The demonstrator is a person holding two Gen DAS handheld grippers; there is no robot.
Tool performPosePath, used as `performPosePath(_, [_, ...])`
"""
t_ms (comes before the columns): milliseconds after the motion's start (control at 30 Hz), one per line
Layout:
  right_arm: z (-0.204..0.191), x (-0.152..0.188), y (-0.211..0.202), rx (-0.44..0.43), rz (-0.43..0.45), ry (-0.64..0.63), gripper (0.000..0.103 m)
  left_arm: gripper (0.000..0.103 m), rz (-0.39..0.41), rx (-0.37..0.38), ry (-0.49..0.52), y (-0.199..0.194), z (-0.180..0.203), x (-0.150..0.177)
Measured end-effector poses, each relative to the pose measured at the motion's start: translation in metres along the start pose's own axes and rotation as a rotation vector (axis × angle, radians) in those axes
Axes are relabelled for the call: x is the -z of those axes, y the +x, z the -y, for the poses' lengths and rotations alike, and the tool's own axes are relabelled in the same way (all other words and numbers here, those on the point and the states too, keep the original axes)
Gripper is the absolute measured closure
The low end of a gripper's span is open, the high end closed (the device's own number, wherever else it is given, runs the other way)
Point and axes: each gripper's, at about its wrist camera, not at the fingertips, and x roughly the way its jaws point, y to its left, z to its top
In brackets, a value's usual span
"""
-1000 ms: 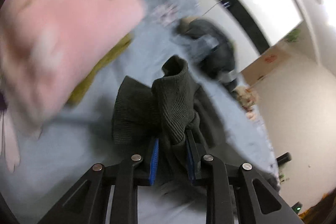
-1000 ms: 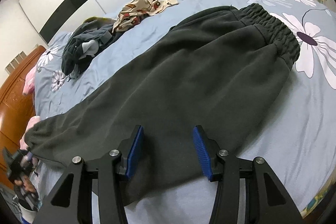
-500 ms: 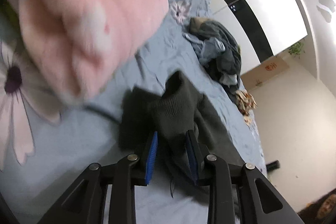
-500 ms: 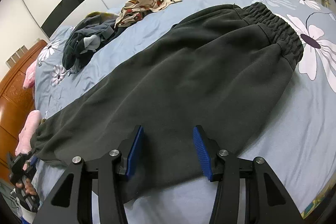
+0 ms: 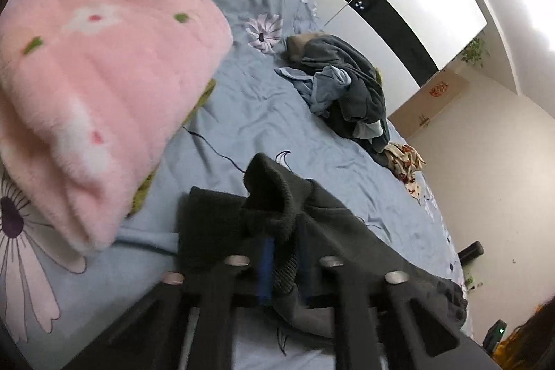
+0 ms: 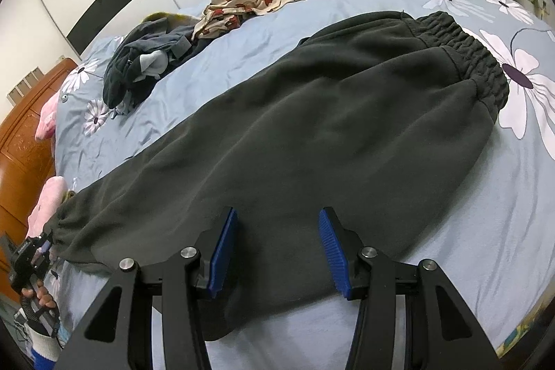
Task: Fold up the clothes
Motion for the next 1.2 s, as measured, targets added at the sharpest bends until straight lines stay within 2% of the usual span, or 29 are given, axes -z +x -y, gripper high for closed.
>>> performPosePath(167, [-0.003, -0.001, -0.005, -0.001, 0.002, -0.009, 0.052, 0.096, 0.074, 0.064, 0.018, -0.031, 0.016, -0.015])
performPosePath(233, [-0.004, 0.001, -0.006, -0.002, 0.004, -0.009, 0.052, 0.096, 0.100, 0.059, 0.034, -0.045, 0.018, -0.019])
performPosePath(267, [-0.004, 0.001, -0.006, -0.003, 0.004, -0.007, 0.052, 0.096, 0.099, 0.034, 0.034, -0.048, 0.013, -0.017])
performPosePath(333, [-0.004, 0.003, -0.003, 0.000, -0.003, -0.004, 0.052, 0.096, 0.056, -0.026, 0.016, -0.039, -0.005, -0.010])
performPosePath(400, [-0.003, 0.004, 0.002, 0.002, -0.013, -0.001, 0.052, 0.096, -0.008, -0.048, -0.069, -0.020, -0.034, 0.000])
performPosePath(467, [-0.005, 0.004, 0.003, 0.007, -0.017, -0.004, 0.052, 0.095, -0.022, 0.003, -0.142, -0.015, -0.049, 0.005])
performPosePath(567, [-0.007, 0.001, 0.002, -0.001, -0.015, -0.010, 0.052, 0.086, -0.052, 0.060, -0.225, -0.012, -0.062, 0.007])
performPosePath(600, [-0.008, 0.001, 0.002, -0.003, -0.013, -0.010, 0.052, 0.073, -0.080, 0.069, -0.265, -0.010, -0.066, 0.010])
performPosePath(633, [-0.009, 0.000, 0.003, -0.005, -0.012, -0.010, 0.052, 0.054, -0.107, 0.077, -0.304, -0.008, -0.070, 0.013])
performPosePath(667, [-0.010, 0.001, 0.003, -0.008, -0.012, -0.010, 0.052, 0.048, -0.134, 0.086, -0.344, -0.005, -0.074, 0.016])
performPosePath(767, [-0.014, 0.003, 0.006, -0.007, -0.016, -0.018, 0.052, 0.046, -0.171, 0.132, -0.427, -0.001, -0.084, 0.026])
performPosePath(933, [-0.017, 0.001, 0.008, -0.014, -0.017, -0.022, 0.052, 0.041, -0.152, 0.143, -0.450, 0.006, -0.075, 0.024])
performPosePath(1200, [-0.018, 0.002, 0.009, -0.029, -0.012, -0.020, 0.052, 0.043, -0.091, 0.190, -0.532, 0.027, -0.066, 0.025])
